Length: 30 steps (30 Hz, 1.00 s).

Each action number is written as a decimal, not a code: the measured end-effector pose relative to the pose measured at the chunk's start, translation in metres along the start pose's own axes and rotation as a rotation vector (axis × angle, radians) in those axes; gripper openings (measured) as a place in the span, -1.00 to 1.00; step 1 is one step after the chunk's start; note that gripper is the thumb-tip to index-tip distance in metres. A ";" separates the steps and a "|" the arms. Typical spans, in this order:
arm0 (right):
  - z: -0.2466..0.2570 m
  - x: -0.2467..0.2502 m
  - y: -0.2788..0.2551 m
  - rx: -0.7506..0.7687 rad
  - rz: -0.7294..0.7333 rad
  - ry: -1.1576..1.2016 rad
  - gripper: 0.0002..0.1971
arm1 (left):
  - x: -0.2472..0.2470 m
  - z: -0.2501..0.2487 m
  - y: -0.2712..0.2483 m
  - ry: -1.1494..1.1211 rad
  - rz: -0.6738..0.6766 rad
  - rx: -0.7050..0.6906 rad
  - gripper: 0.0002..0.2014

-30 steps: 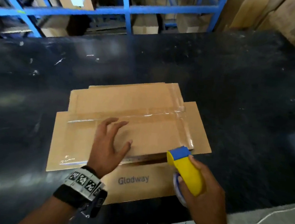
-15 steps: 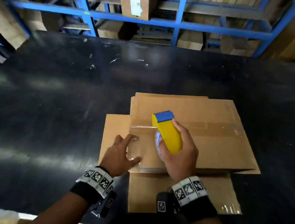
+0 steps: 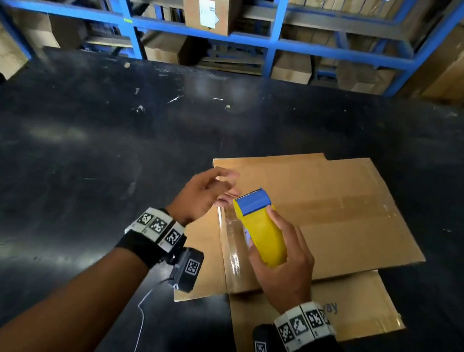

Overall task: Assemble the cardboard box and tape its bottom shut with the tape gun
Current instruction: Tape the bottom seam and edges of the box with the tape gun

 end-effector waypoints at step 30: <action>0.029 -0.021 0.030 -0.188 0.056 -0.048 -0.28 | 0.010 -0.028 0.066 0.252 0.206 0.000 -0.66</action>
Point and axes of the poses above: each hand's wrist, its own y-axis towards the middle knuckle, its own x-axis out of the back of the hand, z = x × y, the point moved 7 cm from there along y, towards the middle knuckle, and after that the axes turned 1 degree about y, right-handed, at the moved point
